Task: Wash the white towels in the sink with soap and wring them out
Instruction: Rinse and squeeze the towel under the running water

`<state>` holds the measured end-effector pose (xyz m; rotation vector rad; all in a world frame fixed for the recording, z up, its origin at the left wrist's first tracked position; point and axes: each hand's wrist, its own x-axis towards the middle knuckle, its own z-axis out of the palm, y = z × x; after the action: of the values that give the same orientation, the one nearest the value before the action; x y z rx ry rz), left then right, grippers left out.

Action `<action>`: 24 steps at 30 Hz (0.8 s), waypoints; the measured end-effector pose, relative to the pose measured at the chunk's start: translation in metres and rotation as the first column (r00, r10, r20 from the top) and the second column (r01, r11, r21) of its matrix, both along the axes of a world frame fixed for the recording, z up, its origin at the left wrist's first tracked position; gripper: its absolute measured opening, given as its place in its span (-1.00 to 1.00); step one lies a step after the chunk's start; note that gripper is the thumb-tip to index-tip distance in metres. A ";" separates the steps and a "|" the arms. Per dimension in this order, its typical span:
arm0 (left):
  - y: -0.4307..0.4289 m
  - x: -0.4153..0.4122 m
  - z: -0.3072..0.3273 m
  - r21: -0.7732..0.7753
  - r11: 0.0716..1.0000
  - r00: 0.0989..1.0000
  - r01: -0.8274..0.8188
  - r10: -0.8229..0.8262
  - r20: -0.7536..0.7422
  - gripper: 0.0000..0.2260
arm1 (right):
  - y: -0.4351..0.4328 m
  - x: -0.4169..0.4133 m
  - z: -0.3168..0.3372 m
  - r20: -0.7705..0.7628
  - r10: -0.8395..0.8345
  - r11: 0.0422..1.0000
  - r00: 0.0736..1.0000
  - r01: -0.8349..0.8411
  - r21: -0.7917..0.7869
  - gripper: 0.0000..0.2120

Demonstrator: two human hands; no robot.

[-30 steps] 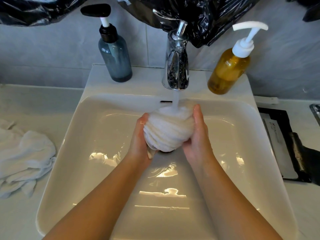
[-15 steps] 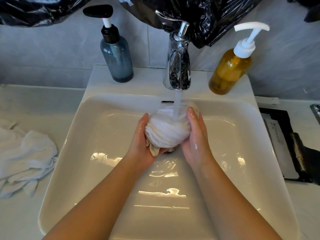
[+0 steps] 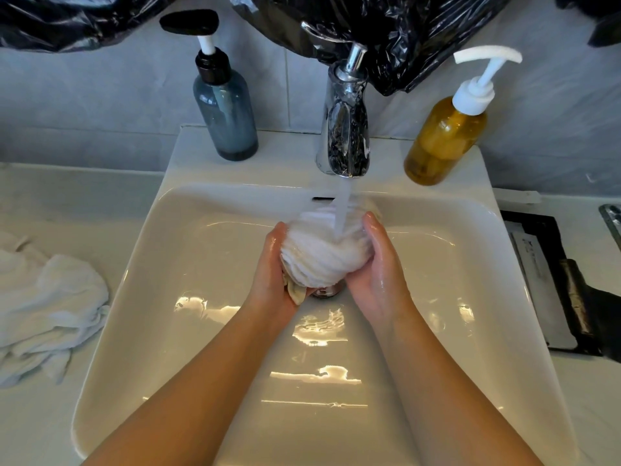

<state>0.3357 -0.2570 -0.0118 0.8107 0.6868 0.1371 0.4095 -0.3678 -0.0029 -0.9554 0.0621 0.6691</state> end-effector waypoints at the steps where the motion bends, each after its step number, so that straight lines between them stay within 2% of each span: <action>1: -0.001 0.000 0.002 -0.002 1.000 1.000 -0.002 0.002 0.014 -0.49 | -0.001 0.000 0.001 -0.020 -0.001 1.000 1.000 0.001 0.013 -0.40; 3: -0.004 -0.001 0.002 0.020 1.000 1.000 -0.006 0.006 0.019 -0.49 | -0.002 -0.001 0.003 -0.066 0.001 1.000 0.998 0.001 0.031 -0.42; 5: -0.007 -0.001 0.003 0.159 0.986 0.999 -0.042 0.039 0.022 -0.42 | -0.001 -0.001 0.004 -0.117 0.000 1.000 0.993 0.003 0.023 -0.43; 8: -0.009 -0.001 0.000 0.451 0.882 0.990 -0.136 0.111 0.083 -0.41 | -0.001 0.001 0.005 -0.184 -0.028 0.999 0.983 0.031 0.013 -0.37; 11: -0.013 -0.002 0.001 0.564 0.813 0.987 -0.145 0.078 0.142 -0.50 | -0.003 0.002 0.004 -0.208 -0.048 0.998 0.977 0.058 0.039 -0.36; 14: -0.014 0.000 0.000 0.480 0.874 0.996 -0.080 0.056 0.064 -0.42 | -0.005 0.002 0.000 -0.159 -0.026 0.999 0.987 0.031 0.027 -0.28; 16: -0.013 0.000 0.001 0.327 0.944 0.999 -0.048 0.053 -0.006 -0.34 | -0.004 0.001 -0.003 -0.113 -0.008 0.999 0.994 0.012 0.035 -0.21; 20: -0.010 0.000 0.008 0.099 0.995 0.998 -0.031 0.036 -0.053 -0.46 | 0.002 -0.001 -0.002 -0.062 -0.079 0.997 0.995 0.078 -0.018 -0.14; 24: -0.016 0.002 0.016 -0.018 0.999 0.998 0.036 -0.037 -0.049 -0.51 | -0.002 0.002 -0.001 -0.017 -0.225 0.968 0.974 0.222 -0.114 -0.37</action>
<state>0.3380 -0.2725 0.0038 0.8116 0.7187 0.0782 0.4116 -0.3701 -0.0039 -1.0283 0.2328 0.4747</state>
